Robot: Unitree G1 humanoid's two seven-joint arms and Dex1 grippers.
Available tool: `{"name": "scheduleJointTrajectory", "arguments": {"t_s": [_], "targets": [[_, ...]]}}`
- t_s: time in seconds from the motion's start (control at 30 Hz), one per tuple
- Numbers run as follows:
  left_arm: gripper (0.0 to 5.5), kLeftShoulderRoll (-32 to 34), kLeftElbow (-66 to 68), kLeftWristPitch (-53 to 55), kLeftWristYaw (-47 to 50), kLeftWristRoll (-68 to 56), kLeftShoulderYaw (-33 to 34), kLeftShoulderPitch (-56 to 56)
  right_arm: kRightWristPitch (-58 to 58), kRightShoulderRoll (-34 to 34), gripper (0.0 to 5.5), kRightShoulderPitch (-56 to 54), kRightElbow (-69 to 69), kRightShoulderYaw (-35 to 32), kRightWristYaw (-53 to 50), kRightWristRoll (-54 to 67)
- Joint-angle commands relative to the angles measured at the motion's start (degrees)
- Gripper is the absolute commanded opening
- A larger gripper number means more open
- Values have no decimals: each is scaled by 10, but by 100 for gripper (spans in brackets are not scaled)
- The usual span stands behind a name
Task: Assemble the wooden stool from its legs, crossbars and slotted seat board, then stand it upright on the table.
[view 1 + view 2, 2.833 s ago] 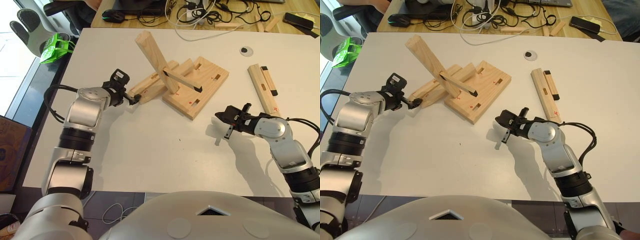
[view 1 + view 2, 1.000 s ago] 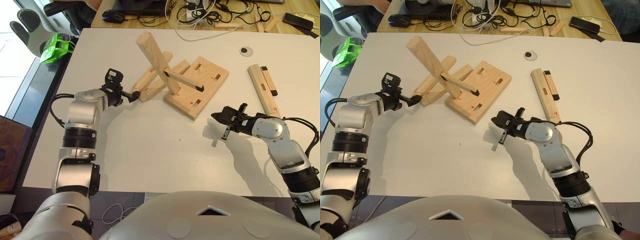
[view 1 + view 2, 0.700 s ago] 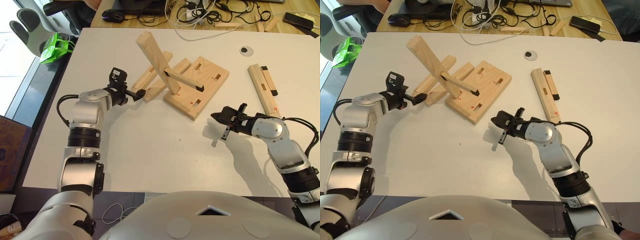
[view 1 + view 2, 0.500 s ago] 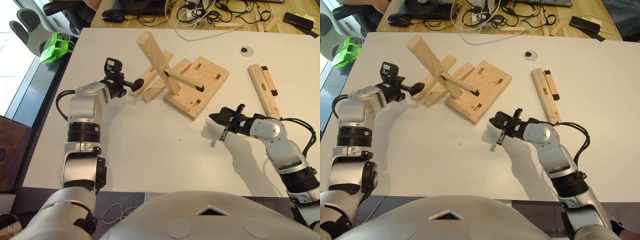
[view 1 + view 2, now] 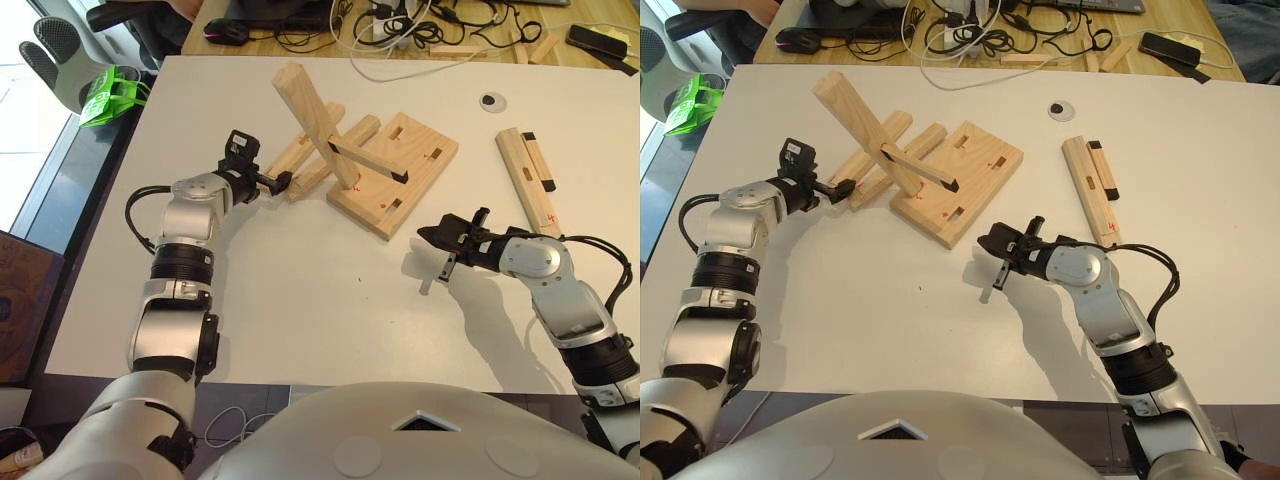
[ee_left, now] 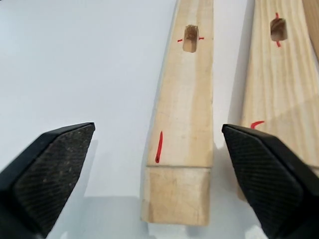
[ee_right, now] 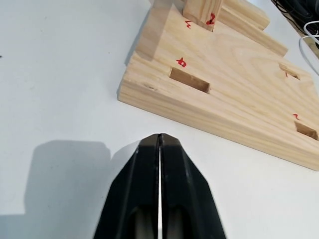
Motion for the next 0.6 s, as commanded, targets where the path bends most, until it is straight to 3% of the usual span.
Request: {"name": "scheduleJointTrajectory", "arguments": {"t_s": [0.03, 0.2, 0.6], "targets": [[473, 0, 13, 18, -13, 13, -15, 3, 4, -2, 0, -8, -8, -3, 3, 4], [448, -3, -15, 45, -46, 4, -22, 10, 3, -2, 0, -6, -8, -3, 2, 3], [253, -25, -8, 48, -8, 4, -9, 3, 1, 2, 0, -12, -4, -4, 0, 2]]}}
